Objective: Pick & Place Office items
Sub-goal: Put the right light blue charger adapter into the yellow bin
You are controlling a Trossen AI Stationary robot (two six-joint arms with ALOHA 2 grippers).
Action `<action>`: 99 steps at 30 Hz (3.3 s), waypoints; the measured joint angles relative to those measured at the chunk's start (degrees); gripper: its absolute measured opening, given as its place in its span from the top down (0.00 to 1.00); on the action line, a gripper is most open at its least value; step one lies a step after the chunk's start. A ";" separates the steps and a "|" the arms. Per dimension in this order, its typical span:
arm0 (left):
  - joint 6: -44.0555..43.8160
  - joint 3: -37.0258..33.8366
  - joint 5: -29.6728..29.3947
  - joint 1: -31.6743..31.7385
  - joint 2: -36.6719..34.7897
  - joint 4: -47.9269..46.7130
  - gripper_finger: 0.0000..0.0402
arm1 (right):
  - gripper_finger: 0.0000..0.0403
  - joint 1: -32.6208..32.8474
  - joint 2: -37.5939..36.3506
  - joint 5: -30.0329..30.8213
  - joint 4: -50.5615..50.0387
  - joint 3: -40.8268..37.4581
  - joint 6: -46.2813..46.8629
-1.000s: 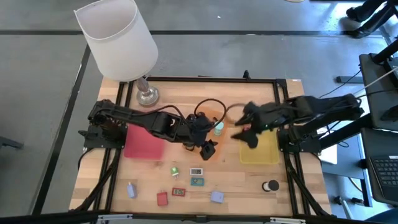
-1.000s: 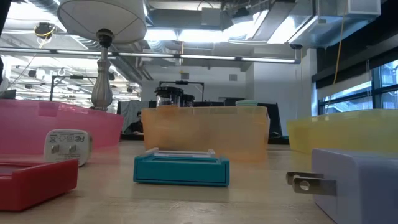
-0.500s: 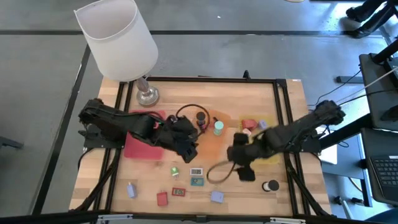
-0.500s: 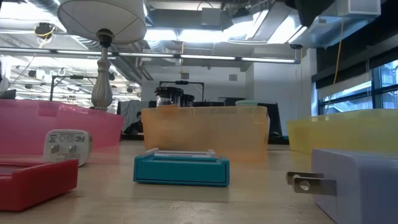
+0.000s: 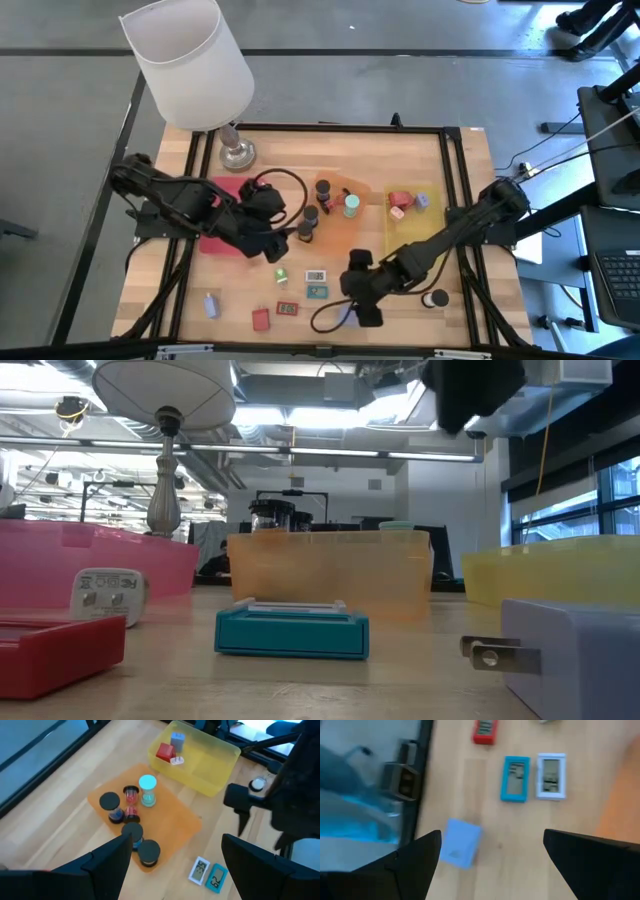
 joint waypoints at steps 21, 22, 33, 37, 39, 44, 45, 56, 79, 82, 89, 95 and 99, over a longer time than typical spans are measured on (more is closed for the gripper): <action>-5.07 0.00 -5.03 -3.85 -0.51 -3.92 0.25 | 0.12 8.43 12.70 9.64 8.52 0.00 6.28; -5.52 0.00 -5.04 -3.85 -0.51 -3.92 0.25 | 0.12 8.47 13.13 9.80 8.97 0.00 7.47; -10.77 -0.02 -5.04 -4.48 -0.49 -3.81 0.25 | 0.12 8.72 17.14 9.09 9.33 0.00 12.07; -10.97 -0.02 -6.00 -5.41 -0.49 -3.80 0.25 | 0.13 8.68 17.64 7.55 9.28 0.19 13.99; -11.09 -0.02 -6.03 -5.95 -0.49 -3.81 0.25 | 0.15 8.70 17.67 7.83 9.27 0.20 16.03; -11.30 -0.02 -6.45 -7.42 -0.49 -3.81 0.25 | 0.31 8.64 17.67 8.06 8.89 0.17 19.23; -11.30 -0.02 -6.92 -7.64 -0.49 -3.81 0.25 | 0.35 8.61 17.67 7.89 8.75 0.17 19.94; -13.57 -0.02 -12.10 -10.45 -0.47 -7.99 0.25 | 0.48 8.23 14.46 5.88 0.63 -0.12 28.46; -20.79 -0.02 -18.06 -11.68 -0.47 -17.29 0.25 | 0.42 -4.74 -27.35 19.39 -33.24 -23.21 38.59; -21.15 -0.02 -18.03 -11.68 -0.47 -17.27 0.25 | 0.42 -5.21 -31.92 17.57 -30.16 -31.10 46.26; -22.30 -0.02 -18.87 -11.57 -0.47 -17.28 0.25 | 0.44 -5.31 -35.16 13.65 -23.80 -44.23 56.25; -26.06 -0.02 -23.79 -11.55 -0.47 -17.27 0.25 | 0.42 -5.40 -35.16 14.01 -17.56 -49.93 62.40; -28.34 -0.02 -26.77 -10.97 -0.47 -17.25 0.25 | 0.42 -5.43 -35.16 16.64 -14.66 -52.22 68.32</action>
